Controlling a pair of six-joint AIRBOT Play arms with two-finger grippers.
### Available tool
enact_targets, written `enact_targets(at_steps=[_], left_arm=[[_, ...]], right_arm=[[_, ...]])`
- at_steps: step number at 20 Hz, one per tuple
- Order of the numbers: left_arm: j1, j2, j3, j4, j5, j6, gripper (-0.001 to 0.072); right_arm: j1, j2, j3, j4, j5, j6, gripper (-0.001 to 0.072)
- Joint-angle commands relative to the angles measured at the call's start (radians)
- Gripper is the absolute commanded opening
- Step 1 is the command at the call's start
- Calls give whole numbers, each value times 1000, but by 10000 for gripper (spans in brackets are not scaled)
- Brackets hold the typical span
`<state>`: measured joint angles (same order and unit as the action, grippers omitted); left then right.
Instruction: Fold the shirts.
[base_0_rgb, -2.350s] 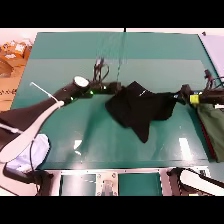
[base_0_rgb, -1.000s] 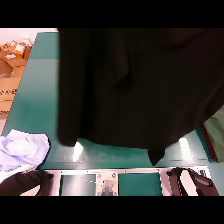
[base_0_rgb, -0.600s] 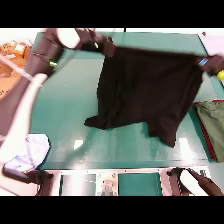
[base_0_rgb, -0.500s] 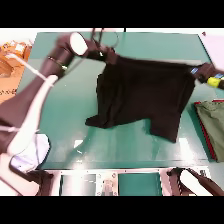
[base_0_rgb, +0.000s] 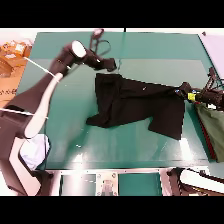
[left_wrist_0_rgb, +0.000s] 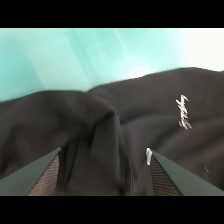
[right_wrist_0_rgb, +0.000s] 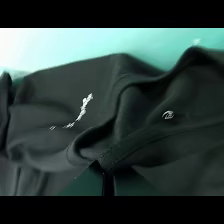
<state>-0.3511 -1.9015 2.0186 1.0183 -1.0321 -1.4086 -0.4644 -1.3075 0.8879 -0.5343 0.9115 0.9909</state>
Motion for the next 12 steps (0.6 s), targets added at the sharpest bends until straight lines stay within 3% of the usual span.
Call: enact_targets(at_steps=[1,3,5,8,12], left_arm=[[109,75,56,0,-309,-35,604],[153,102,14,48,-413,-53,605],[163,101,-84,103,-394,-84,606],[163,85,-278,66,-166,-111,606],[151,19,-406,-93,95,-98,605]], right_arm=[[-37,-16,32,0,-11,-8,24],[-43,-16,45,0,-23,-9,24],[-42,-16,46,0,-29,-9,24],[-42,-16,46,-1,-30,-9,24],[-42,-16,46,0,-30,-9,24]])
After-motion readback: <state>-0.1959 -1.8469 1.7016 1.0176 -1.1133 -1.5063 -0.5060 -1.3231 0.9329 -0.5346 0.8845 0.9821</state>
